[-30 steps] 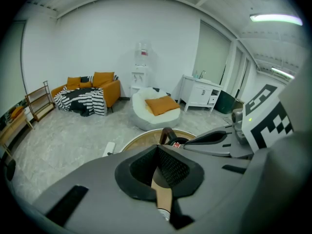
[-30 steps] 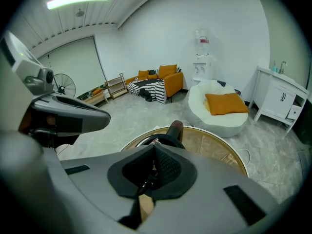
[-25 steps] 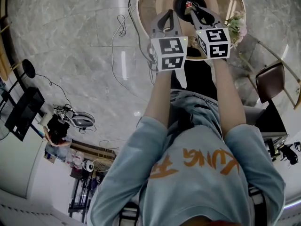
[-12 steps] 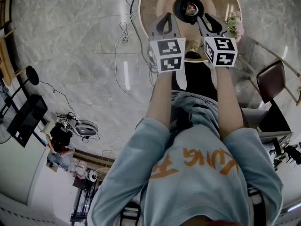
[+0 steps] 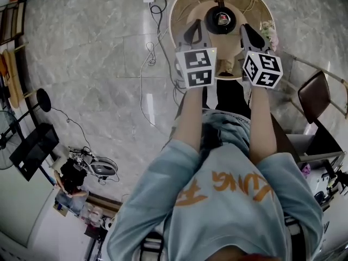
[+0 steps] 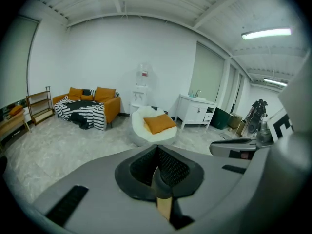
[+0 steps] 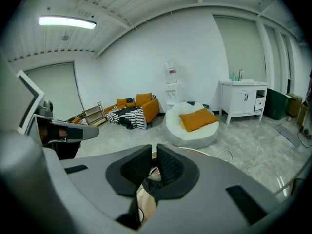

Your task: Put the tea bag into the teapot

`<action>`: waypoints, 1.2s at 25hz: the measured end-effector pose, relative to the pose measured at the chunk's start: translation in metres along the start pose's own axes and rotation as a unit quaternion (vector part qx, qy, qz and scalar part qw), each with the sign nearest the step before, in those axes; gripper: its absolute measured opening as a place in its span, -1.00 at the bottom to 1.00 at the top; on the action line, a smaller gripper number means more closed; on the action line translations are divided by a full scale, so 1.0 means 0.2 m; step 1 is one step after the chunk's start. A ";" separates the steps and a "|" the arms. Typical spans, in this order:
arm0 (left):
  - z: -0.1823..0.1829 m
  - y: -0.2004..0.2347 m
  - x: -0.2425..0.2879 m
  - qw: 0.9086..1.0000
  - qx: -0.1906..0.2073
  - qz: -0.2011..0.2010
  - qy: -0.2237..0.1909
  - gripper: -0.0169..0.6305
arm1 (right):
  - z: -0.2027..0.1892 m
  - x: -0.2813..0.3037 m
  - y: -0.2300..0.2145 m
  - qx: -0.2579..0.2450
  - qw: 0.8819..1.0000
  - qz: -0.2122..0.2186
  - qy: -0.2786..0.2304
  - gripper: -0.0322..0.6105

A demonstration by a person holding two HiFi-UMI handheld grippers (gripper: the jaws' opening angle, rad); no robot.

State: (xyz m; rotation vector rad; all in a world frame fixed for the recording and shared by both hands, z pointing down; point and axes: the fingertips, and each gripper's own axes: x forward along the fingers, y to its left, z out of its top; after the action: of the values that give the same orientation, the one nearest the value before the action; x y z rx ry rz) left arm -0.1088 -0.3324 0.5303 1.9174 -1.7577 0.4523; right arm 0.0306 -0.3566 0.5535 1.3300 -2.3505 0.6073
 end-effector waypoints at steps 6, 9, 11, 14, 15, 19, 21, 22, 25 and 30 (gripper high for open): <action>0.21 0.04 -0.16 0.998 0.013 -0.008 -0.057 -0.87 | 0.24 -0.14 0.08 -0.007 0.998 -0.005 -0.070 -0.86; 0.36 0.06 -0.26 0.996 0.017 -0.012 -0.085 -0.87 | 0.40 -0.22 0.13 -0.017 0.995 -0.007 -0.097 -0.86; 0.45 0.06 -0.32 0.995 0.021 -0.016 -0.099 -0.87 | 0.51 -0.29 0.16 -0.020 0.993 -0.007 -0.115 -0.86; 0.57 0.06 -0.41 0.992 0.027 -0.020 -0.120 -0.87 | 0.64 -0.39 0.20 -0.026 0.990 0.000 -0.141 -0.86; 0.63 0.06 -0.44 0.991 0.030 -0.023 -0.130 -0.87 | 0.69 -0.42 0.21 -0.029 0.988 0.001 -0.152 -0.86; 0.85 0.04 -0.51 0.983 0.045 -0.035 -0.177 -0.87 | 0.88 -0.50 0.23 -0.053 0.980 -0.009 -0.190 -0.86; 0.92 0.03 -0.54 0.979 0.053 -0.038 -0.192 -0.87 | 0.93 -0.52 0.23 -0.062 0.978 -0.014 -0.199 -0.86; 0.97 0.02 -0.56 0.977 0.058 -0.040 -0.200 -0.87 | 0.97 -0.54 0.23 -0.063 0.976 -0.018 -0.206 -0.86; 1.10 0.00 -0.63 0.971 0.068 -0.045 -0.226 -0.87 | 1.09 -0.60 0.23 -0.067 0.970 -0.028 -0.231 -0.86; 1.21 -0.02 -0.68 0.962 0.081 -0.050 -0.254 -0.87 | 1.22 -0.67 0.23 -0.074 0.962 -0.027 -0.261 -0.86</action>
State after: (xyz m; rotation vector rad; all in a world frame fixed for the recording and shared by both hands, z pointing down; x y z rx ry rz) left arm -0.1404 -0.3567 0.2547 2.3848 -1.9643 0.0653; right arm 0.0305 -0.3717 0.2716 1.6292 -2.6811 0.0555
